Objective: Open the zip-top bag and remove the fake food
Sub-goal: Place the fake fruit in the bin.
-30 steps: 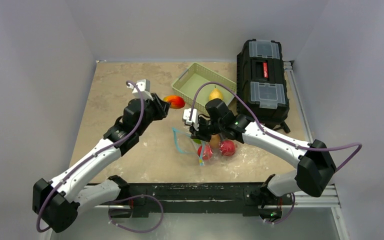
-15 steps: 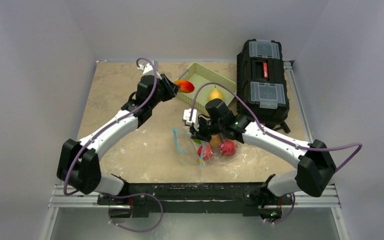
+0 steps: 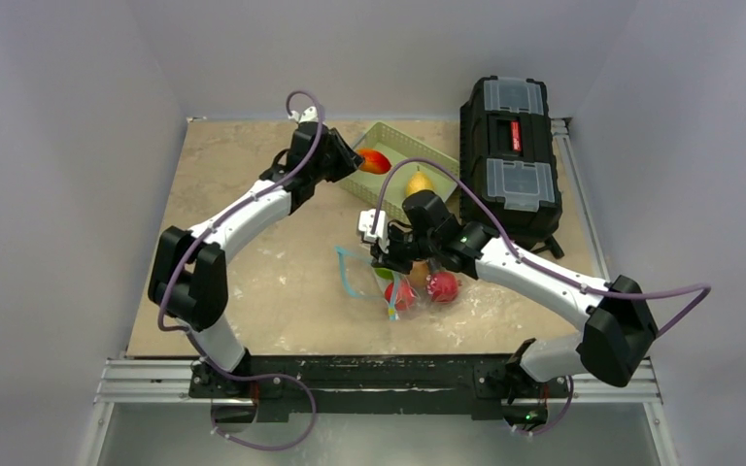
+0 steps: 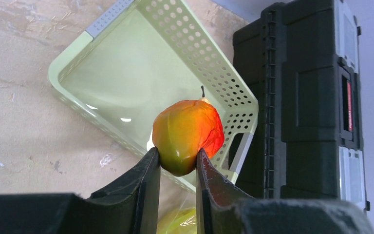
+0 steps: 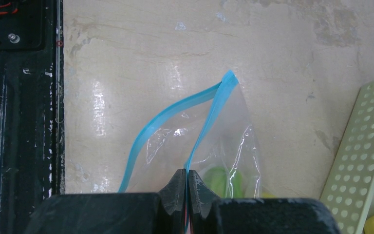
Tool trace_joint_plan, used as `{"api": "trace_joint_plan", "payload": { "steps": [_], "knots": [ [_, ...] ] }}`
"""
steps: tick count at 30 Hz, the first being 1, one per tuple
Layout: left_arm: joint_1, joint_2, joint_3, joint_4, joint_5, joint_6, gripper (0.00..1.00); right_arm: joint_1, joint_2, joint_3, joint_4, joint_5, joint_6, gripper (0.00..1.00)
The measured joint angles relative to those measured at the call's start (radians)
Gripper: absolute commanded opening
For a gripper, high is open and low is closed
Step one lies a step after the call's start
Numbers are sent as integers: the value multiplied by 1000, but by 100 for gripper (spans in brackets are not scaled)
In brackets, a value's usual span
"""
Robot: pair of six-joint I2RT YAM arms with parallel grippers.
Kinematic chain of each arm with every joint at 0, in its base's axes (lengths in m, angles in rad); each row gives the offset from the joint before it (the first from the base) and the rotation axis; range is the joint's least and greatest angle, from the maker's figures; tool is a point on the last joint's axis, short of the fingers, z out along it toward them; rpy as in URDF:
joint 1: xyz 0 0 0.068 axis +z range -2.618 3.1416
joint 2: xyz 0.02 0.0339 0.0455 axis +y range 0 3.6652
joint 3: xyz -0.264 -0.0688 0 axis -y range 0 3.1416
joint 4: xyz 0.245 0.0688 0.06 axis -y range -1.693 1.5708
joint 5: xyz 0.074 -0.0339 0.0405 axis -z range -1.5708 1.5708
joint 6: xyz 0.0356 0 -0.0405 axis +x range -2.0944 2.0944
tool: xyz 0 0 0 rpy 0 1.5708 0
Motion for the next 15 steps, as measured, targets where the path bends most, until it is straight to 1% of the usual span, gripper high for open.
{"api": "trace_joint_plan", "payload": {
  "steps": [6,9,15],
  "knots": [
    [1,64,51,-47,5,-13,1,-1,0,0,0,0,-1,0],
    [2,91,74,-51,19,-21,6,-1,0,0,0,0,-2,0],
    [3,134,108,-63,37,-29,17,-2,0,0,0,0,-3,0]
  ]
}}
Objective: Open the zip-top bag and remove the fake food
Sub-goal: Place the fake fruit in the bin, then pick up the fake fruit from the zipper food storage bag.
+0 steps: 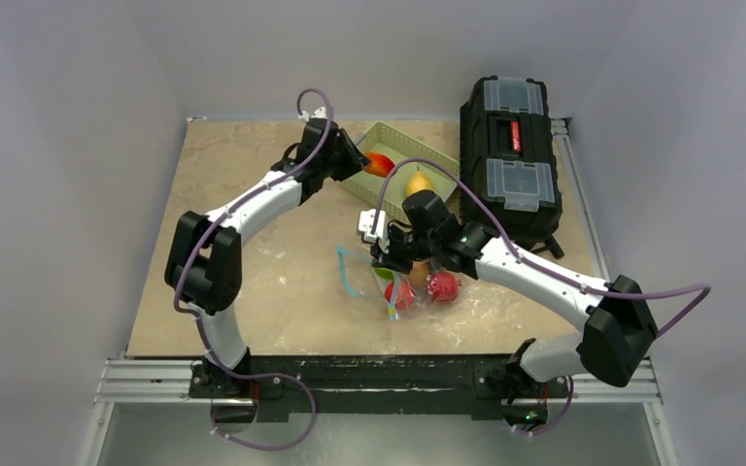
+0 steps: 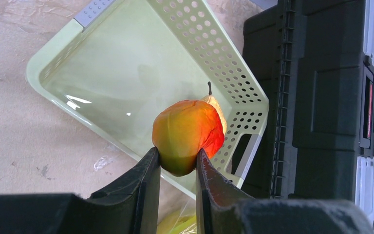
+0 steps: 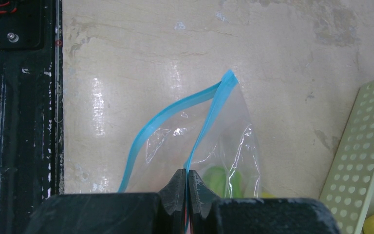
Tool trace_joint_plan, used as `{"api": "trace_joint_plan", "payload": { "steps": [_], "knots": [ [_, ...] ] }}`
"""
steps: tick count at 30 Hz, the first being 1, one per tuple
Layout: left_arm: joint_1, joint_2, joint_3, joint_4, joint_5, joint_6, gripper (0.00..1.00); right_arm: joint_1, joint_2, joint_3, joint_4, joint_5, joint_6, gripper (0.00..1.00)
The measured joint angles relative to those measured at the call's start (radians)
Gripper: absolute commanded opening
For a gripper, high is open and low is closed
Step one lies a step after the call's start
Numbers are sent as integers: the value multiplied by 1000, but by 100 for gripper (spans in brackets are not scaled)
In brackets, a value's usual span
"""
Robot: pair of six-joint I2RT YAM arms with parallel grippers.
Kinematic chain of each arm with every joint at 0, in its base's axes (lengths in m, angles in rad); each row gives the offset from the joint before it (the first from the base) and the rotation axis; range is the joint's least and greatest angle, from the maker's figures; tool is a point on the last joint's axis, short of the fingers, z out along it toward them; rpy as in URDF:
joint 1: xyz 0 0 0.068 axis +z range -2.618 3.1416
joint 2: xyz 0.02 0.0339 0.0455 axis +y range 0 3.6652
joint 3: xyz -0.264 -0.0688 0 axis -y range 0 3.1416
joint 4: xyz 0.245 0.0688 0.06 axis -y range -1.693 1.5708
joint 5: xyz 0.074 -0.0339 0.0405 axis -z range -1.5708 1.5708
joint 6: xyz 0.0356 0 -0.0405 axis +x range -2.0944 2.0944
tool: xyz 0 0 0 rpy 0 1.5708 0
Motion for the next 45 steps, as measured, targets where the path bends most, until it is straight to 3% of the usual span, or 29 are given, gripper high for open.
{"api": "trace_joint_plan", "payload": {
  "steps": [30,36,45],
  "knots": [
    [26,33,-11,79,79,-6,73,-13,0,0,0,0,-1,0],
    [26,-137,-124,120,82,80,87,-14,0,0,0,0,-1,0],
    [26,-509,-410,206,63,171,100,-21,-8,0,-10,-24,-9,0]
  ]
}}
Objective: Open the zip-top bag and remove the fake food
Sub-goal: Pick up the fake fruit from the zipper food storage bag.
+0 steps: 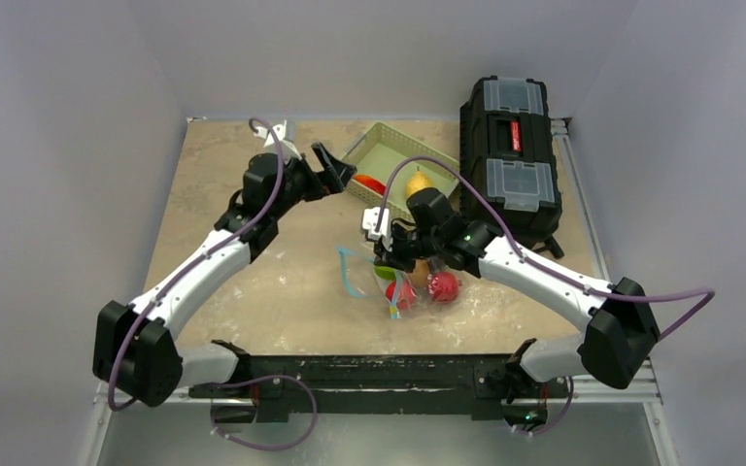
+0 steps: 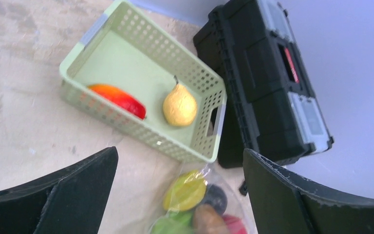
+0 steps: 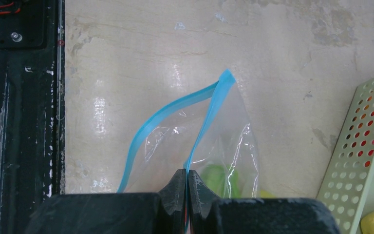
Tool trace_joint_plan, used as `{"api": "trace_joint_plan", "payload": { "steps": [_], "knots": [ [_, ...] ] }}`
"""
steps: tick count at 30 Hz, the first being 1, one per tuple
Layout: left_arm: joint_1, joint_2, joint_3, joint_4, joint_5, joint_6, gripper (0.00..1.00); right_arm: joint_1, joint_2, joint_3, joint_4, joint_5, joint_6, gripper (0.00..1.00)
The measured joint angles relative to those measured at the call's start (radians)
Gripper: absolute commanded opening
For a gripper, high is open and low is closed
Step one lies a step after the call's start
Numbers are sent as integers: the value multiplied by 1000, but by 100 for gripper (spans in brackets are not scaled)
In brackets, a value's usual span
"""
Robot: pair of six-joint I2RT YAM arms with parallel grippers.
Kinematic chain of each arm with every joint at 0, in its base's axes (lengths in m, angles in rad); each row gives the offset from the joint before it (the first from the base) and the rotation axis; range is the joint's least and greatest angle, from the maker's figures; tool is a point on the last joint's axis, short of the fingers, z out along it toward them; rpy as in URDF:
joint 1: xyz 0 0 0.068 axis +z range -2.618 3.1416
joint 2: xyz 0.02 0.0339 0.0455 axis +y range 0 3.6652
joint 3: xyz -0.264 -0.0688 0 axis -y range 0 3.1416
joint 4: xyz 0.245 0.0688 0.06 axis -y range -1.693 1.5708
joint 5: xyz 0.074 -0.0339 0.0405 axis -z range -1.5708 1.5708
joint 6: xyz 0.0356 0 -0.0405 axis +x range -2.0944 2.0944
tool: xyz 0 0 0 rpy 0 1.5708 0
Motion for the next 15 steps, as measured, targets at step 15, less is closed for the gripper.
{"api": "trace_joint_plan", "payload": {
  "steps": [15],
  "knots": [
    [22,-491,-489,-42,43,-77,97,-20,-15,0,-24,-53,-33,0]
  ]
}}
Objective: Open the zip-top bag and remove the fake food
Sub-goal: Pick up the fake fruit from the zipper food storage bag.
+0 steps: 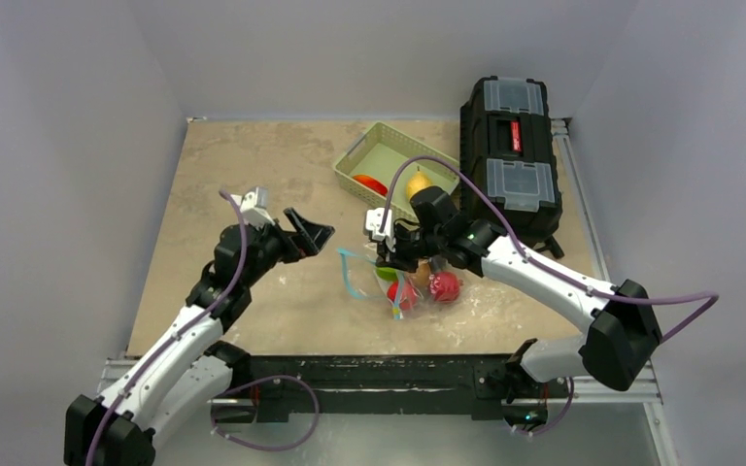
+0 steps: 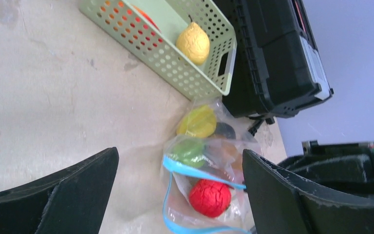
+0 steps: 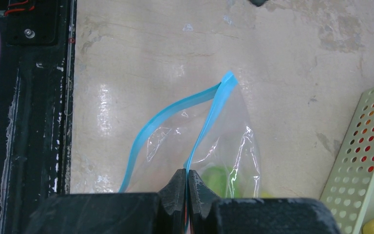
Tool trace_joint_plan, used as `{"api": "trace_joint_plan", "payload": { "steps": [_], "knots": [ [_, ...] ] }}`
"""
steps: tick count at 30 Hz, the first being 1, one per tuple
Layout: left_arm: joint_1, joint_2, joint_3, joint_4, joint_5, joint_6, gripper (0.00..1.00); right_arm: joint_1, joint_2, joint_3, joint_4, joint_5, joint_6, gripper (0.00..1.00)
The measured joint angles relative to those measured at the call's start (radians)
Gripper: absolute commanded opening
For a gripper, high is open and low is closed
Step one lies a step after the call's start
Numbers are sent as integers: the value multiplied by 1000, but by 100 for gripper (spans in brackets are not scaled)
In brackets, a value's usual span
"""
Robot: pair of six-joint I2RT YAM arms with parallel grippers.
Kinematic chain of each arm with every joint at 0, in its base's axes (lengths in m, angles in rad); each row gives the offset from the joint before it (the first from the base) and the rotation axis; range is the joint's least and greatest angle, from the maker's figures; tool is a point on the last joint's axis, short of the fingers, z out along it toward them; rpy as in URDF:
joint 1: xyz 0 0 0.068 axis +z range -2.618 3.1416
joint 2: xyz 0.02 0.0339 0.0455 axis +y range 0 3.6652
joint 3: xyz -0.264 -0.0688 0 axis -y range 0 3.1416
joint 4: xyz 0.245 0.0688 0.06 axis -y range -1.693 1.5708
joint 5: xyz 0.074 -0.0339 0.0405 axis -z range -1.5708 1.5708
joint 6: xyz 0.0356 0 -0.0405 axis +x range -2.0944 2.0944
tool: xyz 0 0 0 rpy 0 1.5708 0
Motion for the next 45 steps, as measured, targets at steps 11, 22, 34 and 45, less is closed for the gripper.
{"api": "trace_joint_plan", "payload": {
  "steps": [11,22,34,45],
  "knots": [
    [-5,-271,-285,13,94,-185,95,0,0,0,-18,-2,-11,0],
    [-242,-290,-330,22,33,-238,93,-2,0,0,-19,-5,-17,0],
    [-334,-220,-241,29,23,-55,86,-3,0,0,-21,-10,-23,0],
    [-365,19,-223,196,51,-4,63,-3,0,0,-28,-24,-26,0]
  ]
}}
